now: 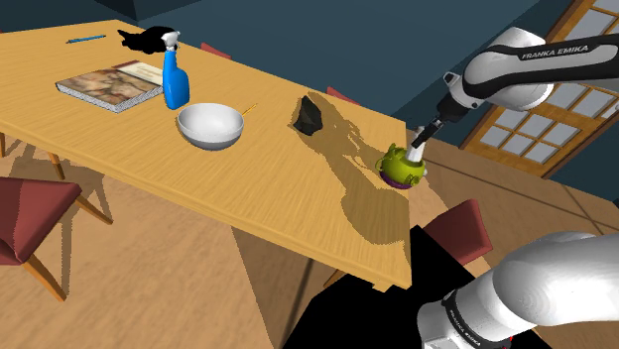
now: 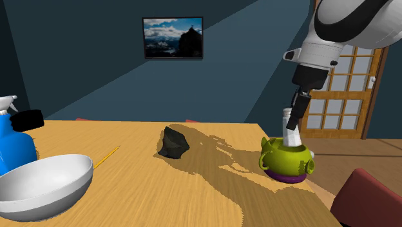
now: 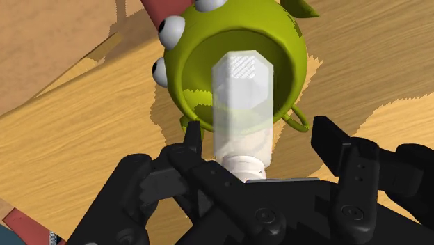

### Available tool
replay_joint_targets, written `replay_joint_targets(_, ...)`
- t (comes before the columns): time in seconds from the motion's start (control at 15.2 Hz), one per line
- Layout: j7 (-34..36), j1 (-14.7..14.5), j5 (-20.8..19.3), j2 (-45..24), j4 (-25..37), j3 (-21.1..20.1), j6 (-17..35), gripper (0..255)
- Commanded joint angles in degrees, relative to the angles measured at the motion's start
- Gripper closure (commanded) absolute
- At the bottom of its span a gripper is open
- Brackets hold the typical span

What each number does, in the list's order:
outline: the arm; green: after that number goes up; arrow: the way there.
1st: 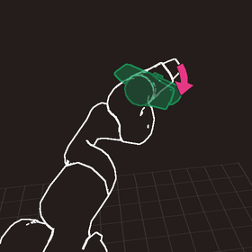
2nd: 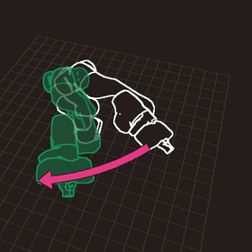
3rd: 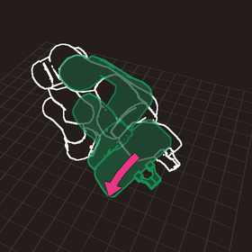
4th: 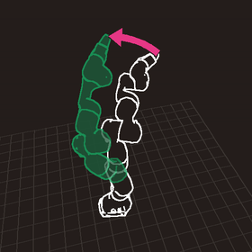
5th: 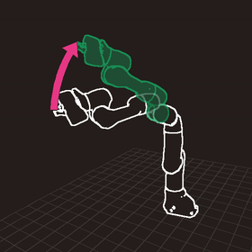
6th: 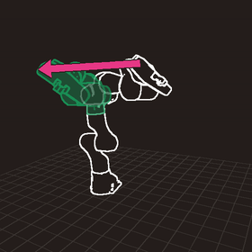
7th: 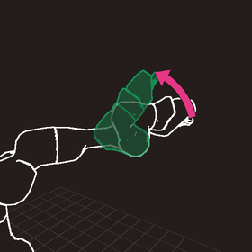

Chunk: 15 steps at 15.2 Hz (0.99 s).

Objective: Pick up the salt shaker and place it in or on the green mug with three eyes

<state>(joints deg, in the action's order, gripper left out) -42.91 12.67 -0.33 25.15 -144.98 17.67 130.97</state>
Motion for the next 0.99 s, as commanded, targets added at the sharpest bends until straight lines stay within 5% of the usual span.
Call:
replay_joint_targets(0.0,0.0,0.0,0.0,0.0,0.0,0.0,0.0,0)
replay_joint_targets(0.2,0.1,0.0,0.0,0.0,-0.1,-0.1,0.0,0)
replay_joint_targets(0.46,0.8,0.8,-1.0,4.2,4.0,-0.8,-8.2,0)
replay_joint_targets(0.92,0.8,0.8,-0.9,4.2,4.0,-0.8,-8.2,0)
